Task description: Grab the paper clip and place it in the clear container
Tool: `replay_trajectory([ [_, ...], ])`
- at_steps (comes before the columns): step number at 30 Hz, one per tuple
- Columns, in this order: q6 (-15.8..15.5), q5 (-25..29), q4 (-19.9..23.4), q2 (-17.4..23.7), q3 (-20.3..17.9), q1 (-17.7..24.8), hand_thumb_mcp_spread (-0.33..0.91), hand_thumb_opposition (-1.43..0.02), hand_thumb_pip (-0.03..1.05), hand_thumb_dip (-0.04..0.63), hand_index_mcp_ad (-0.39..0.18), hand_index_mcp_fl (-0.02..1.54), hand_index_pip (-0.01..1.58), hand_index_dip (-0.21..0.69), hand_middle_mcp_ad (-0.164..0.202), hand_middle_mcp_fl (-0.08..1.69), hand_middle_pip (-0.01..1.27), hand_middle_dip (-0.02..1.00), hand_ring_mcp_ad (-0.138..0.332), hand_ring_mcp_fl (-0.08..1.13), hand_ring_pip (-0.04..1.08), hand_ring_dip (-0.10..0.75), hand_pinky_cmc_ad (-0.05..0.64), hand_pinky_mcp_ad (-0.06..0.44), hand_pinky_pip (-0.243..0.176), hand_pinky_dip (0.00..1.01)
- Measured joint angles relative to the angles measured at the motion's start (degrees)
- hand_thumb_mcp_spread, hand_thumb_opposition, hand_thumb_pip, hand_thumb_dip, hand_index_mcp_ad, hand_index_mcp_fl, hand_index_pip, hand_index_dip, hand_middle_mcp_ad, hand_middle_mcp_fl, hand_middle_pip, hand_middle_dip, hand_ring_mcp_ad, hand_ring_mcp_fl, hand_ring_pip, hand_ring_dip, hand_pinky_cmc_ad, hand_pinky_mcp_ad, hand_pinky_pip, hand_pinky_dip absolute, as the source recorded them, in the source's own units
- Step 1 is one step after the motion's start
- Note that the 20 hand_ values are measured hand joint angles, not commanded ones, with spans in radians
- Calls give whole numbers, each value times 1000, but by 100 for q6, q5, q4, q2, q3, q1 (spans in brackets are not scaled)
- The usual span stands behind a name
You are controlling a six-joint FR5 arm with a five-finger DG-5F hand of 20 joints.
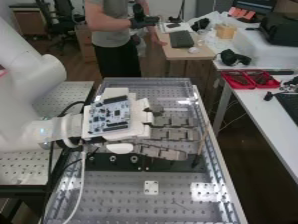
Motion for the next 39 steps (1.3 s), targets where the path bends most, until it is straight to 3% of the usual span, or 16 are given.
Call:
replay_trajectory([
  [9,13,-135,263,514,-424,747,532,-972,545,265,-208,709,1293,47,58,164,134,157,101,17,110,96,342,265,21,192],
  [20,-264,100,59,689,-447,1705,552,-972,522,265,-208,723,1274,47,58,164,134,157,101,17,108,93,346,265,21,192],
  [29,-527,1031,-215,491,-162,2549,552,-972,522,265,-206,723,1274,47,59,168,134,157,99,17,110,93,342,265,21,192],
  [39,-706,2135,-910,-83,610,3067,552,-972,522,265,-206,723,1274,47,59,169,134,157,99,17,110,93,346,265,21,192],
])
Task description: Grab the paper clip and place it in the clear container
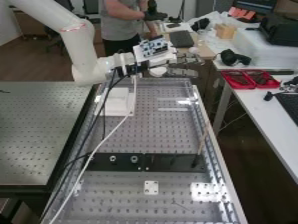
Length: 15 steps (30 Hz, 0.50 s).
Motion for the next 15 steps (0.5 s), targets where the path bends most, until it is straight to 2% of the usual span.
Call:
replay_trajectory([
  [6,-59,426,-362,-318,369,104,552,-972,522,265,-206,723,1274,47,59,169,134,157,101,17,110,96,342,265,21,192],
  [15,-108,716,-891,-794,915,169,552,-972,522,265,-206,723,1274,47,59,169,134,161,101,17,110,93,342,265,21,192],
])
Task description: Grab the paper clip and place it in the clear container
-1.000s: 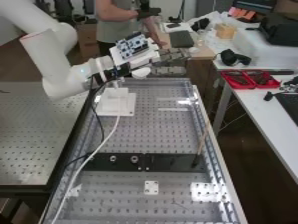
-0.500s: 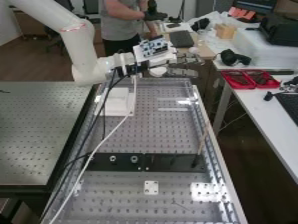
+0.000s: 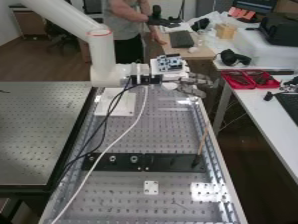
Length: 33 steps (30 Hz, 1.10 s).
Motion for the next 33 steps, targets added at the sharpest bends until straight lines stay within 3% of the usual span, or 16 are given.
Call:
replay_trajectory([
  [9,30,-23,-451,-187,249,41,555,-974,531,267,-211,644,1325,51,59,136,133,161,101,17,110,93,346,265,21,192],
  [12,55,-36,-507,-196,256,40,534,-911,658,281,-211,443,1344,56,58,87,131,157,99,14,106,93,342,265,21,192],
  [15,66,-30,-515,-165,211,35,487,-864,667,283,-211,295,1344,54,58,17,131,157,99,3,94,93,342,265,17,194],
  [21,68,-5,-474,-57,116,18,442,-836,709,283,-211,168,1353,47,58,12,131,157,99,2,96,93,340,264,-12,220],
  [28,67,46,-302,339,-140,12,424,-822,712,286,-211,136,1361,45,58,10,131,157,99,5,91,93,339,265,-26,260],
  [33,13,94,-188,947,-489,5,396,-803,712,283,-208,138,1351,49,58,7,134,164,101,5,93,93,340,264,-42,293],
])
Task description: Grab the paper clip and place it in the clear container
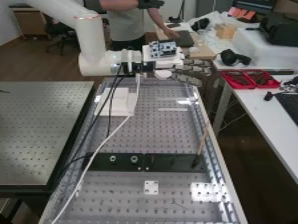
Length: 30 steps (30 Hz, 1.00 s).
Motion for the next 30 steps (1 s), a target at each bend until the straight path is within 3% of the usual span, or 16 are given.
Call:
replay_trajectory([
  [4,-4,35,32,375,-218,-21,375,-806,709,283,-176,136,1318,49,58,7,134,164,99,2,93,93,339,264,-49,325],
  [11,88,103,-257,1202,-561,-150,337,-792,668,283,-176,164,1227,49,58,10,134,164,101,0,93,93,340,264,-61,367],
  [19,-429,263,-585,2034,-839,-217,339,-796,663,286,-171,171,1173,49,61,23,134,164,99,0,96,93,342,264,-58,386],
  [21,-640,313,-713,2240,-880,-227,332,-796,663,286,-171,192,1178,49,61,21,134,164,101,3,93,93,340,264,-75,391],
  [30,-989,480,-1146,2529,-837,-264,332,-796,663,286,-171,190,1126,49,61,24,134,164,99,0,93,93,340,264,-75,393],
])
